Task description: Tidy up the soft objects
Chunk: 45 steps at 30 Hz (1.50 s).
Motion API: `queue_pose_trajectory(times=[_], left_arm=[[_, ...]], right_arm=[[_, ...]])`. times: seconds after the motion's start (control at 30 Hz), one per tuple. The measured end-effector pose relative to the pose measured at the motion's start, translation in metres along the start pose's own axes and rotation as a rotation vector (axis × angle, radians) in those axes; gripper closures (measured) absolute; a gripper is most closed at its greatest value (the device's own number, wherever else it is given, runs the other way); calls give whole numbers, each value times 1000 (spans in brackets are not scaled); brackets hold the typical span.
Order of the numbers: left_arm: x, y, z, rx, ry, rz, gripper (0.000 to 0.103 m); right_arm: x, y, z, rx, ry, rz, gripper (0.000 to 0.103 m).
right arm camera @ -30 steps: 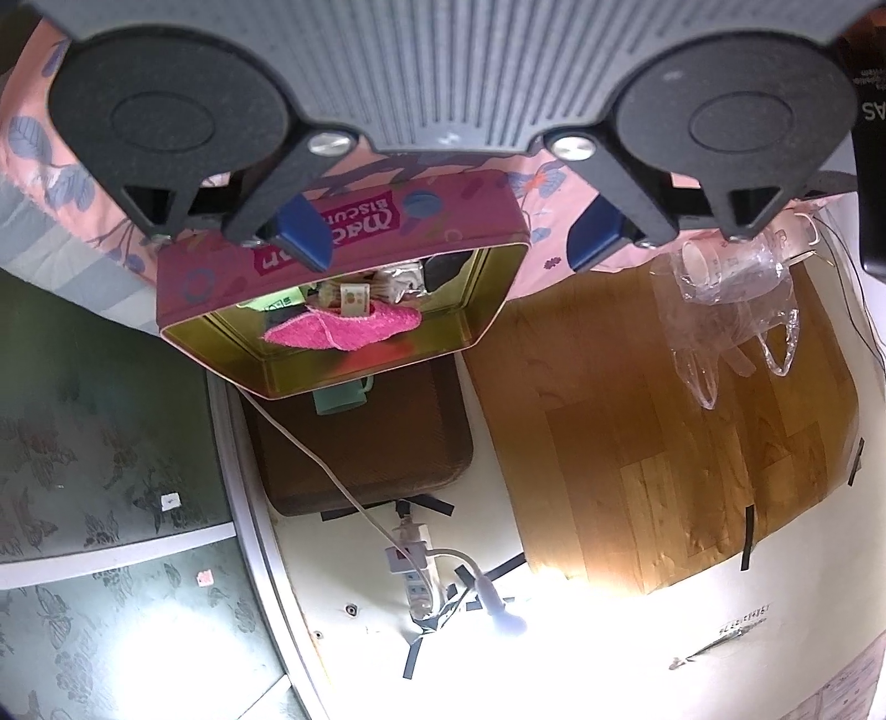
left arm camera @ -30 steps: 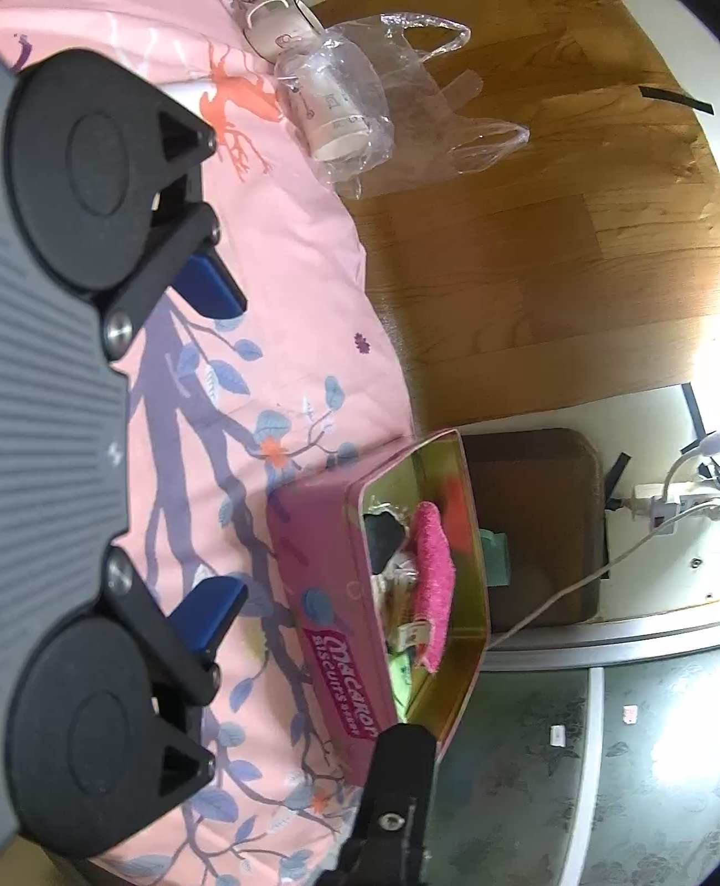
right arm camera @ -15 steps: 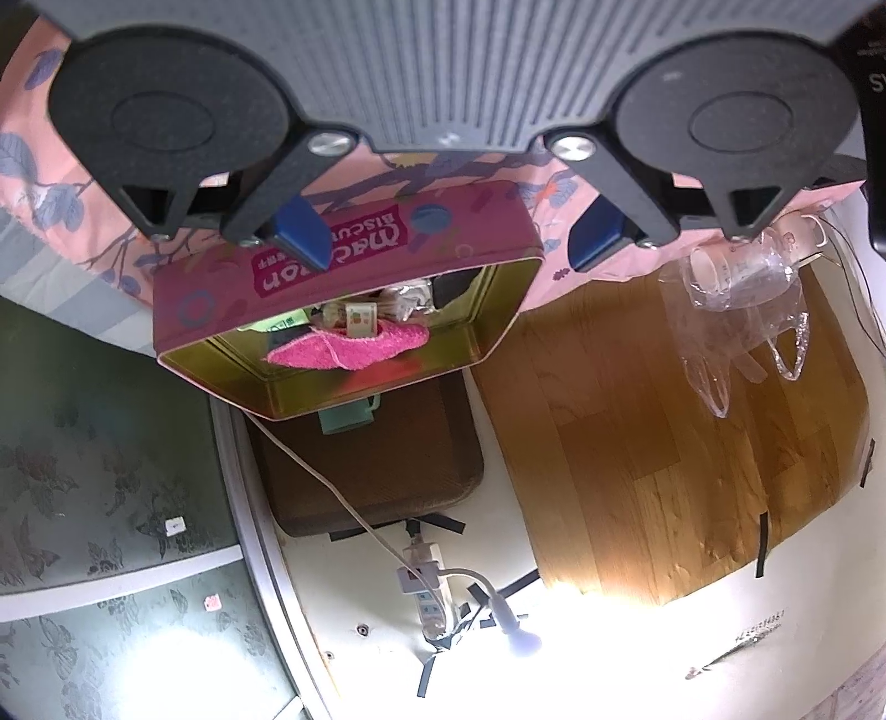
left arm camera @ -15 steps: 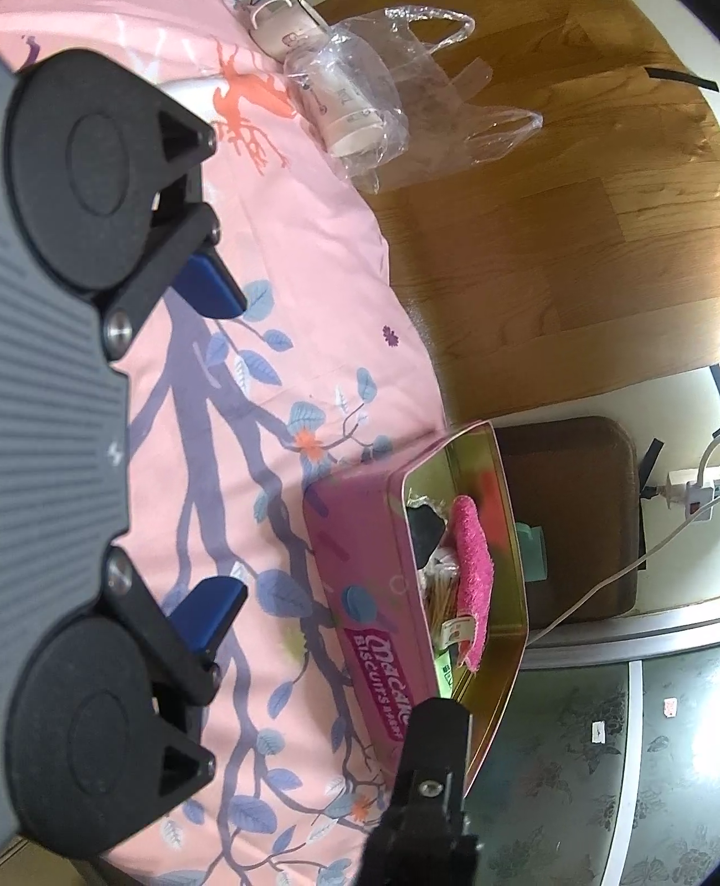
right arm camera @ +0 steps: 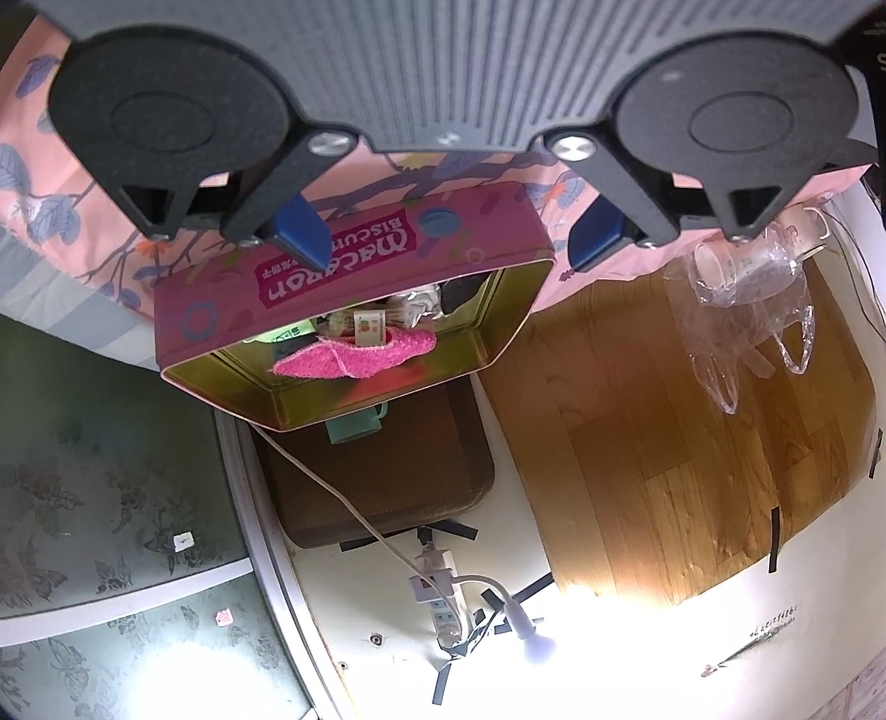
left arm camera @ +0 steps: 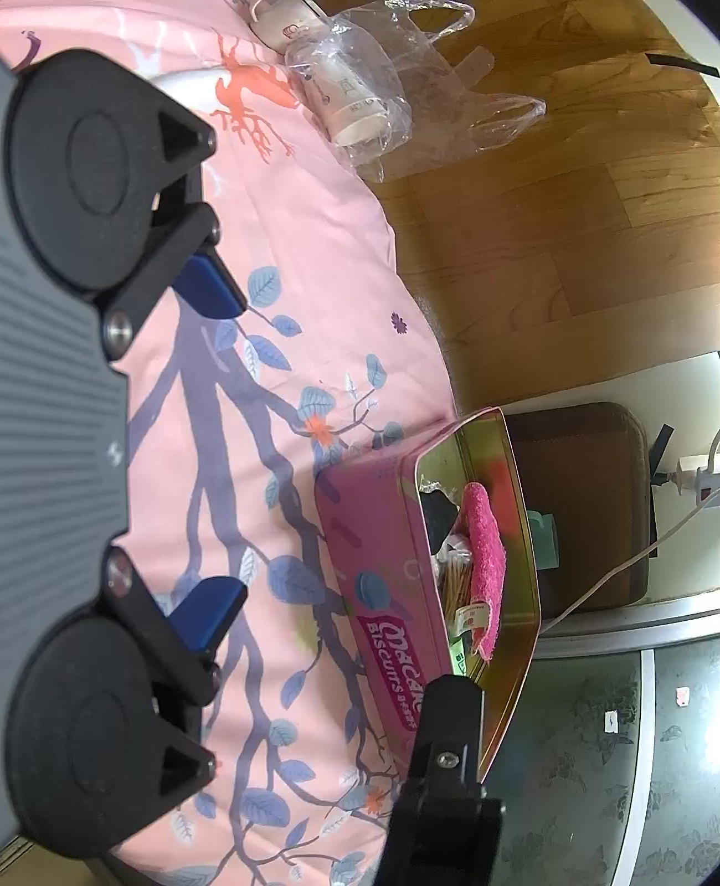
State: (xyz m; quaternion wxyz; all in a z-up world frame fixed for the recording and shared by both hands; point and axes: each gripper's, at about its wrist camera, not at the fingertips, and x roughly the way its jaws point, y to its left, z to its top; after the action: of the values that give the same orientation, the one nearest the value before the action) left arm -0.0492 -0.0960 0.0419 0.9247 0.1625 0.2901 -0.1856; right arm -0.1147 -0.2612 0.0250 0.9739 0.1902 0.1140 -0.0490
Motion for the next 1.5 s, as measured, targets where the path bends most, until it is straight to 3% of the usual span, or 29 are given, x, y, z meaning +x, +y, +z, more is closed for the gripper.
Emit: queue_pose_trajectory(times=[0.97,1.5], left_arm=[[-8,-2,2,-12,18,-60,0],[-22,2,6,-31,-16,-26,0]], right_arm=[[-2,-1,-1,8,-2,-4,8],[-3,1,-2,16,-4,-11,8]])
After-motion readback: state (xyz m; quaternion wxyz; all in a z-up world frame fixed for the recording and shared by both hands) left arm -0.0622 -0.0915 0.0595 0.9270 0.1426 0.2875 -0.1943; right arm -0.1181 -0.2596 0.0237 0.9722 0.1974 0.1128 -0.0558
